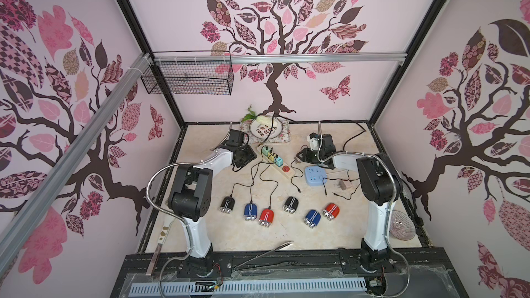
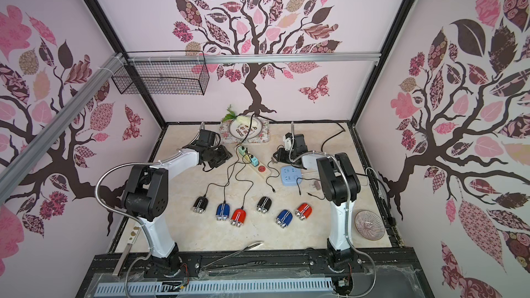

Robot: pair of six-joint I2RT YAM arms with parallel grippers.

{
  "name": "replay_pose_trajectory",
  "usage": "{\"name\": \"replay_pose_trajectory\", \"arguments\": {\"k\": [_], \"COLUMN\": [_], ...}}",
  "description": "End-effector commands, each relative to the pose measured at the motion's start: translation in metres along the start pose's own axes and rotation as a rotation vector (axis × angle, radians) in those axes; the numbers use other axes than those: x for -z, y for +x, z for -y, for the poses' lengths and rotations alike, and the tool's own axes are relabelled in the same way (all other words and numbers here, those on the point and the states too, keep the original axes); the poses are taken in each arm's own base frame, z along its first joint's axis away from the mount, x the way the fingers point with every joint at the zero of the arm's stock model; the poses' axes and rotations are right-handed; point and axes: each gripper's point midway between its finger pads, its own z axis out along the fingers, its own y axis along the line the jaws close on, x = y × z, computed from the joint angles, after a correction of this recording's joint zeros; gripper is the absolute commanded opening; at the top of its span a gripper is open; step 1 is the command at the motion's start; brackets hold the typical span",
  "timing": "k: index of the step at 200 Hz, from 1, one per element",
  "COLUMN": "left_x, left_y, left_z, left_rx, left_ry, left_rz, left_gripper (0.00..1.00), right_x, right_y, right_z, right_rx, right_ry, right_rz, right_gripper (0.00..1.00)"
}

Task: Unplug the electric shaver
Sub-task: Place the plug at the center of the board.

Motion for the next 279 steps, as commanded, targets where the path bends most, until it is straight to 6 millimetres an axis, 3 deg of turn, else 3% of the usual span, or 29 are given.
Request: {"name": "replay_pose_trajectory", "arguments": {"k": [1, 52, 118, 181, 246, 279], "left_x": [0.009, 0.022, 0.036, 0.052, 0.073, 0.077], "left_y": [0.009, 0.032, 0.050, 0.061, 0.087, 0.110], "left_z": [0.002, 0.004, -0.012, -0.011, 0.010, 0.019], "left_rx": [-0.046, -0.086, -0.115, -0.160, -0.323, -0.397], "left_ry": [0.005, 0.009, -0.019, -0.027, -0.093, -0.125], "left_rz": [0.026, 0.016, 0.011, 0.020, 0.048, 0.049], "left_gripper": [0.49, 0.50, 0.50, 0.55, 0.62, 0.63], "right_x": [-0.010, -0.006, 0.009, 0.030, 0.068, 0.081], "right_y": [0.005, 0.000, -0.017, -0.034, -0.048, -0.038], "right_z": [0.009, 0.008, 0.006, 0.009, -0.013, -0.032], "right_rx": [-0.015, -0.011, 0.005, 0.007, -0.040, -0.109], "right_ry": [0.016, 0.032, 0.078, 0.142, 0.126, 0.036], "right_rz": [-0.028, -0.025, 0.001, 0.040, 0.129, 0.121], "right_gripper": [0.36, 0.49, 0.57, 0.59, 0.59, 0.59]}}
